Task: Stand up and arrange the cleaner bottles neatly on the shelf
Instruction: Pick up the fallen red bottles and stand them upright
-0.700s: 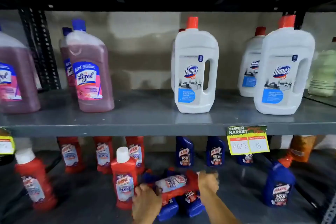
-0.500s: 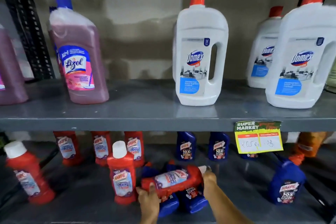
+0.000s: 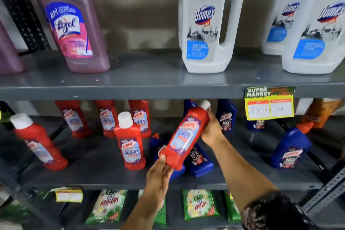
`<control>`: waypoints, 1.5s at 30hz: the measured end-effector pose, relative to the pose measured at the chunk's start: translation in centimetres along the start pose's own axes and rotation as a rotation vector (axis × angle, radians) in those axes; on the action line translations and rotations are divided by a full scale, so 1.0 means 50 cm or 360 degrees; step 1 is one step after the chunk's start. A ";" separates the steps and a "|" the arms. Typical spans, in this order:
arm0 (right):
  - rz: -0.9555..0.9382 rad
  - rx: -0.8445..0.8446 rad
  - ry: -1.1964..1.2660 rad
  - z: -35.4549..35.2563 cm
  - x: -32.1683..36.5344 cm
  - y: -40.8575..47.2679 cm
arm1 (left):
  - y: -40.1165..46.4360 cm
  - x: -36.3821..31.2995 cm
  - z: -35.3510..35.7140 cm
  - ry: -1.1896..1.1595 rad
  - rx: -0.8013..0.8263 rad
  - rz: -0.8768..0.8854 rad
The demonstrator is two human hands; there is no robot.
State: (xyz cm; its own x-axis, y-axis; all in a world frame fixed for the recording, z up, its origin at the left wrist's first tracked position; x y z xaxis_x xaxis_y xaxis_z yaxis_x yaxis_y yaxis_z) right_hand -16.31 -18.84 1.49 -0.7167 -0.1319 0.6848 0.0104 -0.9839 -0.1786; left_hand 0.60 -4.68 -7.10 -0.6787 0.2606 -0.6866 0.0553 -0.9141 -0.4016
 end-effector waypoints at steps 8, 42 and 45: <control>0.0084 0.0125 -0.0092 0.048 -0.020 -0.045 | -0.026 0.051 -0.020 -0.0107 0.0092 -0.0096; 0.0018 0.1403 -0.1447 0.329 -0.337 -0.386 | -0.257 -0.271 -0.399 0.0789 -0.0048 0.0436; -0.0090 0.1167 -0.1536 0.347 -0.404 -0.326 | -0.218 -0.346 -0.428 0.1148 -0.0200 0.0547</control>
State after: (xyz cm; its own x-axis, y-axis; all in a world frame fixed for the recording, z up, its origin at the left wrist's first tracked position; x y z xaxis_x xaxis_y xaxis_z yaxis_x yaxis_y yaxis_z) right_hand 10.10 -2.26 2.85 0.0823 0.1851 0.9793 0.6119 -0.7850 0.0969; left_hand 27.41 7.43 -3.80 0.0283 0.1468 -0.9888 0.2860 -0.9490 -0.1328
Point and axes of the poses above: each hand's wrist, its own y-axis towards the middle knuckle, its own z-axis out of the palm, x = y × z, the point moved 6 cm from there along y, towards the middle knuckle, and after that the axes turned 7 degrees about -z, right-handed, at the moved point
